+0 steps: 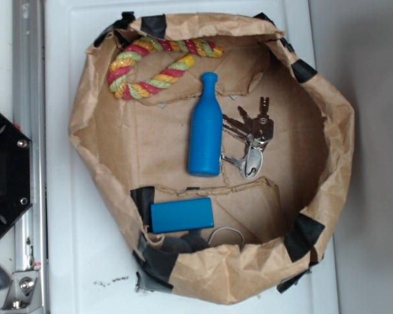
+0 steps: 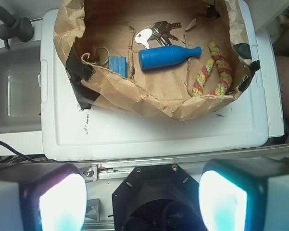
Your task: Grab the silver keys.
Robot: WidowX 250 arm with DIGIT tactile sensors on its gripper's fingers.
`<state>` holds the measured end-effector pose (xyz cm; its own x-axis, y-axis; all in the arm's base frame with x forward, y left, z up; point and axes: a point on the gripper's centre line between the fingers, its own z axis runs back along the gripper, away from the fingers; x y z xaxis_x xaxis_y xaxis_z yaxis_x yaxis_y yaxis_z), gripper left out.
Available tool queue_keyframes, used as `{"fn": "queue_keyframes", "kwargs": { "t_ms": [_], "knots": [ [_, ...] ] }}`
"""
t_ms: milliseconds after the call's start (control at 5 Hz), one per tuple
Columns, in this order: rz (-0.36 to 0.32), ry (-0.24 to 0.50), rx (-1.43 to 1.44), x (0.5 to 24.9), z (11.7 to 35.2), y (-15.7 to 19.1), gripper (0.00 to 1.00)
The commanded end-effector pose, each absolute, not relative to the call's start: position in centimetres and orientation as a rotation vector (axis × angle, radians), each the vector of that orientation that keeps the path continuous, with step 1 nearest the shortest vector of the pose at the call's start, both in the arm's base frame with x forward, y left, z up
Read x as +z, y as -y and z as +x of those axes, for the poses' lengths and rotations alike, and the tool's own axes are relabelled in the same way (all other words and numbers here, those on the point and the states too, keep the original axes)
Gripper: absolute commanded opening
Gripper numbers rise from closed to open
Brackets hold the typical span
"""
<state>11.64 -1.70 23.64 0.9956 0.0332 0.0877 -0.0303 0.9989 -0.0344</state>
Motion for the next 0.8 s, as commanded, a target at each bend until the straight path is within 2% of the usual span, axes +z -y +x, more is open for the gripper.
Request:
{"fn": "queue_keyframes", "kwargs": {
  "t_ms": [0, 200, 400, 600],
  "knots": [
    [-0.033, 0.088, 0.032, 23.6, 11.6, 1.7, 1.00],
    [-0.069, 0.145, 0.158, 23.2, 15.4, 2.3, 1.00],
    [-0.068, 0.202, 0.252, 22.4, 17.8, 1.8, 1.00],
    [-0.062, 0.246, 0.375, 20.7, 19.9, 1.0, 1.00]
  ]
}}
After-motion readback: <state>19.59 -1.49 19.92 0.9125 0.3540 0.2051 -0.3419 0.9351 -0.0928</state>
